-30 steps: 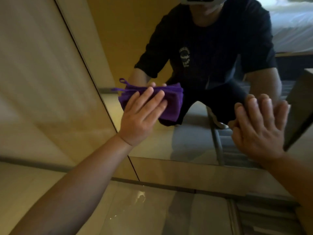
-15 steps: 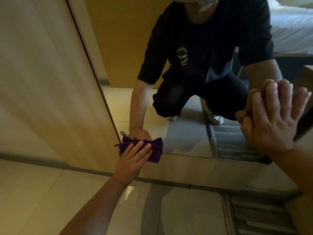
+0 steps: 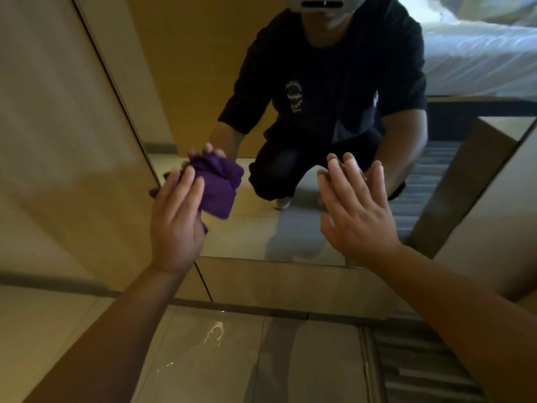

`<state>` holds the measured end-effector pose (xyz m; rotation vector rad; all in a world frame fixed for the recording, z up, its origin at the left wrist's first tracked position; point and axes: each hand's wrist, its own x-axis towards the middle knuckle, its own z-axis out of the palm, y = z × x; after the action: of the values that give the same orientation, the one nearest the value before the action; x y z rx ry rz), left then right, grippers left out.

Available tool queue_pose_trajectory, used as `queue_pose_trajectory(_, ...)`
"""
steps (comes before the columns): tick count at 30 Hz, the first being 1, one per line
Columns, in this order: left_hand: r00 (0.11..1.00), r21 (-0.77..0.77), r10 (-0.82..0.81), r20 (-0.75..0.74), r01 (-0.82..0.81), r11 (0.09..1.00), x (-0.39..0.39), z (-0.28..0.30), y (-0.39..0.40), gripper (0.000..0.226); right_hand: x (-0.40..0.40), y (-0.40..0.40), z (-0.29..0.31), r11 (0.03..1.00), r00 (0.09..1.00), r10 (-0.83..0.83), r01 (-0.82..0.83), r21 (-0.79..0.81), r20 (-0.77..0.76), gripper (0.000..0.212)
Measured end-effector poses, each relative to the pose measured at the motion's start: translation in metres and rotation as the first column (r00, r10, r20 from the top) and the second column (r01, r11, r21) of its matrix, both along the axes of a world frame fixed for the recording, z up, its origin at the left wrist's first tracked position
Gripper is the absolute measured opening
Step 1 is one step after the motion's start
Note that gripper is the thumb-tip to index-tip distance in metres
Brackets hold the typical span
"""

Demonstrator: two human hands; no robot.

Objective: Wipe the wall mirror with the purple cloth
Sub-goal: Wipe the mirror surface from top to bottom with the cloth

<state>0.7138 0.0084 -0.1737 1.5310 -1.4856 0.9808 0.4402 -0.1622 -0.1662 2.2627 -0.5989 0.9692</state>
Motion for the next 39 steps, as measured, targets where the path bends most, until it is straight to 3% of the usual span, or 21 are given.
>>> queue_pose_trajectory(4,0.997,-0.070,0.030,0.075,-0.024,0.997,0.009,0.000,-0.027,0.036,0.002,-0.013,-0.007,0.995,1.000,0.009,-0.007,-0.100,0.029,0.059)
queue_pose_trajectory(7,0.987,-0.035,0.081,0.136,-0.077,0.996,0.020,-0.056,-0.029,0.045,0.005,-0.018,-0.009,0.988,0.998,0.018,-0.008,-0.157,0.061,0.061)
queue_pose_trajectory(10,0.980,0.095,0.086,0.181,-0.105,0.990,0.033,-0.124,-0.014,0.051,0.009,-0.022,-0.013,0.975,0.994,-0.003,0.026,-0.221,0.105,0.065)
queue_pose_trajectory(13,0.981,0.168,0.155,0.116,-0.173,0.970,0.033,-0.157,-0.008,0.039,0.012,-0.025,-0.016,0.966,0.993,-0.005,0.035,-0.256,0.115,0.069)
queue_pose_trajectory(18,0.971,0.210,0.238,0.002,-0.233,0.950,0.011,-0.159,-0.007,0.037,0.011,-0.022,-0.015,0.972,0.996,-0.024,0.044,-0.230,0.089,0.069)
queue_pose_trajectory(22,0.953,0.321,0.282,-0.107,-0.235,0.917,0.001,-0.160,0.014,0.058,0.006,-0.012,-0.007,0.986,0.999,-0.044,0.048,-0.162,0.027,0.062)
queue_pose_trajectory(25,0.952,0.453,0.249,-0.180,-0.145,0.880,-0.011,-0.162,0.038,0.085,-0.004,-0.005,0.003,0.998,0.999,-0.018,0.015,-0.069,-0.040,0.057)
queue_pose_trajectory(28,0.970,0.423,0.168,-0.178,-0.079,0.903,-0.023,-0.137,0.040,0.077,-0.020,0.000,0.014,0.999,0.995,0.045,-0.045,0.006,-0.088,0.054)
queue_pose_trajectory(32,0.994,0.148,-0.108,0.000,0.107,0.983,-0.064,-0.049,-0.005,0.035,-0.051,-0.009,0.023,0.998,0.998,0.056,-0.055,0.009,-0.040,0.047)
queue_pose_trajectory(34,0.963,0.070,-0.230,0.140,0.222,0.972,-0.085,-0.010,-0.031,0.031,-0.065,-0.018,0.021,0.998,0.998,0.058,-0.057,0.004,-0.022,0.047)
queue_pose_trajectory(36,0.915,0.125,-0.310,0.258,0.287,0.950,-0.095,0.002,-0.055,0.033,-0.074,-0.024,0.013,1.000,0.998,0.013,-0.012,0.014,-0.059,0.052)
queue_pose_trajectory(39,0.872,0.341,-0.314,0.375,0.185,0.922,-0.088,-0.018,-0.080,0.037,-0.079,-0.033,0.002,0.999,0.998,0.008,-0.010,-0.043,-0.057,0.054)
